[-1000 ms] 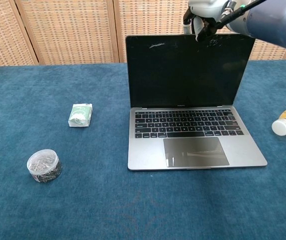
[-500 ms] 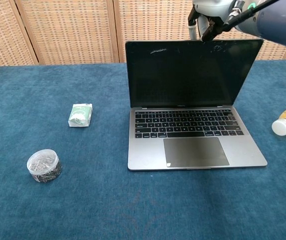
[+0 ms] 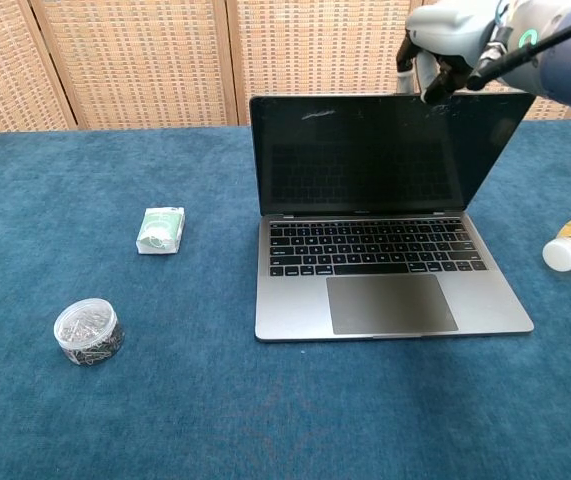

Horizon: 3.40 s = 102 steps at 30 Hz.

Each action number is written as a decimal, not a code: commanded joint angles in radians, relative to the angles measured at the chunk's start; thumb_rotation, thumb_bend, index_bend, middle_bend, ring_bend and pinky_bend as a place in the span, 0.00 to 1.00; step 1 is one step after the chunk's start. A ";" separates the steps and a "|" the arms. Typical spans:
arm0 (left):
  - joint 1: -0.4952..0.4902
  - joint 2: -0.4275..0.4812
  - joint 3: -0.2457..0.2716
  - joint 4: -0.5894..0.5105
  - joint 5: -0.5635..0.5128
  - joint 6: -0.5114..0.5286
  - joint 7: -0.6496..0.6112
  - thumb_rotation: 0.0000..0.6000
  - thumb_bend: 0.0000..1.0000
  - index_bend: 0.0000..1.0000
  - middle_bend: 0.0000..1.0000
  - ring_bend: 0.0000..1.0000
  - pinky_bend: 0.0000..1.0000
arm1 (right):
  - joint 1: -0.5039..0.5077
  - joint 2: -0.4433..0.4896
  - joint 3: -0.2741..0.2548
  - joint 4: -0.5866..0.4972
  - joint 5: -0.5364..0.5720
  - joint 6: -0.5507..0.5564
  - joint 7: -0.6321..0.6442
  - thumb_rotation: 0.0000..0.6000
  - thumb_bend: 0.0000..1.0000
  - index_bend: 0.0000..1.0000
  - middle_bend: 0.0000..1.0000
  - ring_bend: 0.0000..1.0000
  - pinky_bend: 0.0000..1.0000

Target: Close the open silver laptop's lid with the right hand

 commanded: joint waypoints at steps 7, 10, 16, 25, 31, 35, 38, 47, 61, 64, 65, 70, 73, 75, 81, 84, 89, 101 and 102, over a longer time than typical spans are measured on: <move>-0.002 0.002 0.004 0.002 0.005 -0.005 -0.010 1.00 0.00 0.00 0.00 0.00 0.00 | -0.048 0.017 -0.026 -0.073 0.002 0.072 -0.006 1.00 1.00 0.48 0.49 0.21 0.19; -0.003 0.001 0.005 0.003 0.008 -0.006 -0.009 1.00 0.00 0.00 0.00 0.00 0.00 | -0.065 0.025 -0.032 -0.109 -0.001 0.094 -0.003 1.00 1.00 0.48 0.49 0.21 0.19; -0.001 0.000 0.009 0.001 0.018 0.001 -0.003 1.00 0.00 0.00 0.00 0.00 0.00 | -0.091 0.034 -0.046 -0.164 -0.024 0.131 0.004 1.00 1.00 0.48 0.49 0.21 0.20; 0.001 -0.005 0.015 0.001 0.030 0.004 0.011 1.00 0.00 0.00 0.00 0.00 0.00 | -0.120 0.019 -0.072 -0.239 -0.065 0.181 -0.001 1.00 1.00 0.48 0.49 0.21 0.20; 0.004 -0.004 0.016 0.000 0.038 0.013 0.010 1.00 0.00 0.00 0.00 0.00 0.00 | -0.145 -0.015 -0.097 -0.245 -0.090 0.186 0.017 1.00 1.00 0.48 0.49 0.21 0.20; 0.005 -0.004 0.015 0.002 0.036 0.013 0.008 1.00 0.00 0.00 0.00 0.00 0.00 | -0.160 -0.035 -0.115 -0.232 -0.104 0.178 0.031 1.00 1.00 0.48 0.49 0.21 0.20; 0.005 -0.004 0.016 0.001 0.039 0.015 0.010 1.00 0.00 0.00 0.00 0.00 0.00 | -0.173 -0.050 -0.127 -0.212 -0.120 0.166 0.046 1.00 1.00 0.48 0.49 0.21 0.20; 0.001 -0.008 0.015 0.006 0.029 -0.002 0.012 1.00 0.00 0.00 0.00 0.00 0.00 | -0.213 -0.074 -0.149 -0.168 -0.121 0.126 0.094 1.00 1.00 0.48 0.49 0.21 0.20; 0.002 -0.013 0.018 0.007 0.031 -0.005 0.022 1.00 0.00 0.00 0.00 0.00 0.00 | -0.283 -0.076 -0.189 -0.134 -0.155 0.090 0.156 1.00 1.00 0.48 0.49 0.21 0.20; 0.001 -0.014 0.019 0.009 0.031 -0.008 0.026 1.00 0.00 0.00 0.00 0.00 0.00 | -0.293 -0.079 -0.194 -0.123 -0.154 0.077 0.167 1.00 1.00 0.48 0.49 0.21 0.20; 0.001 -0.015 0.019 0.009 0.032 -0.008 0.027 1.00 0.00 0.00 0.00 0.00 0.00 | -0.297 -0.081 -0.196 -0.117 -0.153 0.069 0.173 1.00 1.00 0.48 0.49 0.21 0.20; 0.001 -0.017 0.017 0.010 0.029 -0.008 0.029 1.00 0.00 0.00 0.00 0.00 0.00 | -0.313 -0.095 -0.205 -0.073 -0.155 0.027 0.203 1.00 1.00 0.48 0.49 0.21 0.20; 0.002 -0.018 0.017 0.011 0.028 -0.009 0.031 1.00 0.00 0.00 0.00 0.00 0.00 | -0.323 -0.103 -0.212 -0.049 -0.160 0.006 0.219 1.00 1.00 0.48 0.49 0.21 0.20; 0.002 -0.018 0.017 0.012 0.027 -0.010 0.033 1.00 0.00 0.00 0.00 0.00 0.00 | -0.333 -0.111 -0.217 -0.027 -0.167 -0.012 0.236 1.00 1.00 0.48 0.49 0.21 0.20; 0.002 -0.017 0.017 0.008 0.026 -0.010 0.036 1.00 0.00 0.00 0.00 0.00 0.00 | -0.353 -0.126 -0.228 0.022 -0.188 -0.051 0.262 1.00 1.00 0.48 0.49 0.21 0.20; 0.002 -0.017 0.017 0.008 0.026 -0.010 0.037 1.00 0.00 0.00 0.00 0.00 0.00 | -0.359 -0.135 -0.232 0.042 -0.197 -0.064 0.265 1.00 1.00 0.48 0.49 0.21 0.20; 0.002 -0.017 0.017 0.007 0.024 -0.013 0.037 1.00 0.00 0.00 0.00 0.00 0.00 | -0.370 -0.151 -0.235 0.074 -0.199 -0.089 0.272 1.00 1.00 0.48 0.49 0.21 0.20; 0.002 -0.013 0.014 0.003 0.020 -0.011 0.022 1.00 0.00 0.00 0.00 0.00 0.00 | -0.387 -0.095 -0.215 0.020 -0.320 -0.017 0.252 1.00 0.90 0.47 0.36 0.18 0.20; 0.003 -0.011 0.013 0.002 0.019 -0.009 0.018 1.00 0.00 0.00 0.00 0.00 0.00 | -0.392 -0.083 -0.218 0.011 -0.359 0.006 0.255 1.00 0.84 0.46 0.33 0.17 0.20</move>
